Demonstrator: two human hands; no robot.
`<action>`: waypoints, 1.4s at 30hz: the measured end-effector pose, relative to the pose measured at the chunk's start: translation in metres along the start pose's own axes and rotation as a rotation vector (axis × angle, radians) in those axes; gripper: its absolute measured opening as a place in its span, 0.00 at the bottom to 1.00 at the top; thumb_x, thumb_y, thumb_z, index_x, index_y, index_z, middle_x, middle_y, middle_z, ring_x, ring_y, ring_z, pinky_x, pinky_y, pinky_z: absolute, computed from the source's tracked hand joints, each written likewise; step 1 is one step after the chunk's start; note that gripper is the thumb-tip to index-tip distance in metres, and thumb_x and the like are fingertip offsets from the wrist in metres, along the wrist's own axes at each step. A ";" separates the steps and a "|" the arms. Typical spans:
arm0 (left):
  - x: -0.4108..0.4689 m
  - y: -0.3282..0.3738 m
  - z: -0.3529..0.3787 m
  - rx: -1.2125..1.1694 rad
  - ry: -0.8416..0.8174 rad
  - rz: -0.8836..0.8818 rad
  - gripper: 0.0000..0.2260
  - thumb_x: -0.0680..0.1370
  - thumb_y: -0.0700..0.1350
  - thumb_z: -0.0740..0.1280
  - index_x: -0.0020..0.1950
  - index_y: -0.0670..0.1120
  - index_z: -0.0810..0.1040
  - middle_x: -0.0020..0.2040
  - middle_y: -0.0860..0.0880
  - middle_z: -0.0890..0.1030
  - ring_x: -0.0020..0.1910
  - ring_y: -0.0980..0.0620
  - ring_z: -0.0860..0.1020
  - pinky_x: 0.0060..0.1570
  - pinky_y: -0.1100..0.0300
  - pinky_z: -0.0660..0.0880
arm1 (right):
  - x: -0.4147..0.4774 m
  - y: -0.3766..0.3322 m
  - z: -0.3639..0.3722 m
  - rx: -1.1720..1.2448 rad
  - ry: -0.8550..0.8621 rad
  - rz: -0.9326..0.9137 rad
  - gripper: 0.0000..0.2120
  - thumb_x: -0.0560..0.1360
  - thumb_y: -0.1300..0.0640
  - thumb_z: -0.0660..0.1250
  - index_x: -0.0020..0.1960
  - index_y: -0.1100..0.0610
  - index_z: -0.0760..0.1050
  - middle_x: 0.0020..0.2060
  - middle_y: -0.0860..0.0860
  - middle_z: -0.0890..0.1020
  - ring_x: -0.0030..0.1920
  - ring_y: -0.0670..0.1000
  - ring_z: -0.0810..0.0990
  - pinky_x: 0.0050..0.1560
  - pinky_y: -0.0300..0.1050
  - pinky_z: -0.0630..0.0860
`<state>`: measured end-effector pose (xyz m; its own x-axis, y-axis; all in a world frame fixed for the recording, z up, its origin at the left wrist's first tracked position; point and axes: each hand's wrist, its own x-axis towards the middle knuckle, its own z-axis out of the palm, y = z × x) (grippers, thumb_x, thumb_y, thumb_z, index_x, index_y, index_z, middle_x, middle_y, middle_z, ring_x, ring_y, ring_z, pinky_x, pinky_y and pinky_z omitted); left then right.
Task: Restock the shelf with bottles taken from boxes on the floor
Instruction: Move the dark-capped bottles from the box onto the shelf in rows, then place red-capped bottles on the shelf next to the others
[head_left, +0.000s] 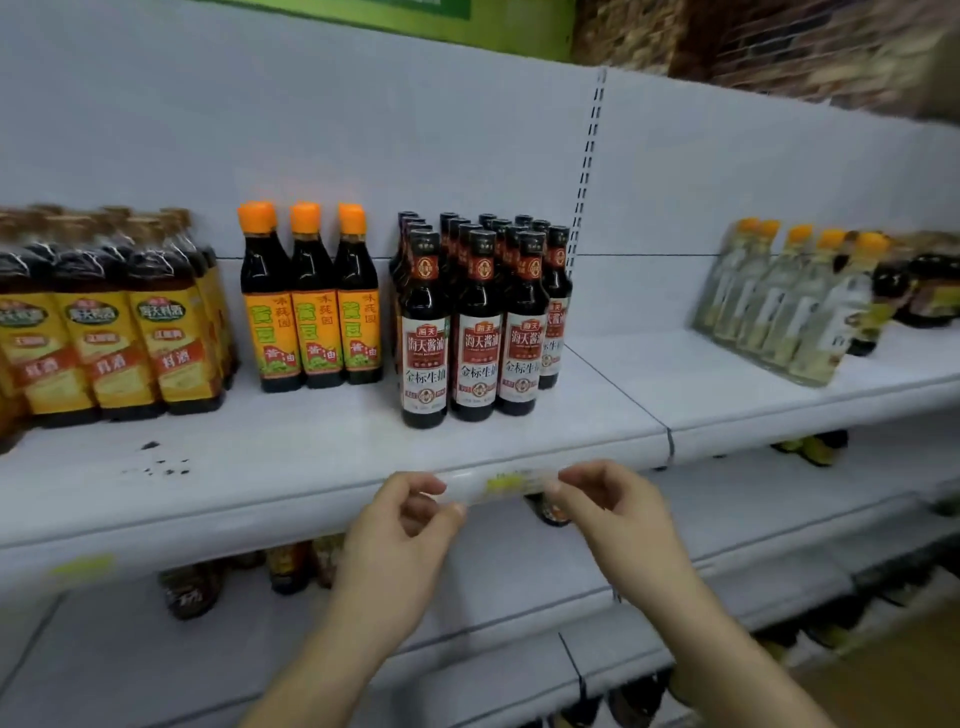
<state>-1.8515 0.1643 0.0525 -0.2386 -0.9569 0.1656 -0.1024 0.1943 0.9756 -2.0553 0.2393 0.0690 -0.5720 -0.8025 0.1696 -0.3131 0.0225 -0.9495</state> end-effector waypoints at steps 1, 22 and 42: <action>-0.006 -0.001 0.001 0.003 -0.011 0.008 0.06 0.76 0.49 0.75 0.49 0.55 0.80 0.36 0.57 0.80 0.35 0.53 0.77 0.41 0.54 0.73 | -0.008 0.001 -0.004 0.003 0.019 0.007 0.08 0.73 0.50 0.78 0.46 0.52 0.82 0.40 0.47 0.87 0.46 0.47 0.85 0.48 0.45 0.79; -0.072 0.001 0.152 0.023 -0.382 0.000 0.06 0.76 0.51 0.74 0.50 0.59 0.79 0.40 0.57 0.80 0.42 0.52 0.79 0.43 0.54 0.76 | -0.093 0.041 -0.167 -0.166 0.227 0.166 0.17 0.77 0.44 0.73 0.64 0.47 0.79 0.55 0.41 0.83 0.55 0.39 0.81 0.55 0.43 0.79; -0.203 -0.012 0.467 0.200 -0.597 -0.139 0.06 0.79 0.51 0.71 0.52 0.56 0.76 0.42 0.53 0.78 0.40 0.52 0.77 0.42 0.52 0.75 | -0.104 0.239 -0.457 -0.198 0.372 0.442 0.16 0.77 0.46 0.73 0.63 0.49 0.79 0.49 0.42 0.81 0.49 0.40 0.79 0.42 0.35 0.74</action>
<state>-2.2532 0.4572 -0.0607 -0.7006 -0.7024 -0.1258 -0.3353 0.1684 0.9269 -2.4177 0.6004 -0.0552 -0.8954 -0.4305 -0.1141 -0.1006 0.4450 -0.8899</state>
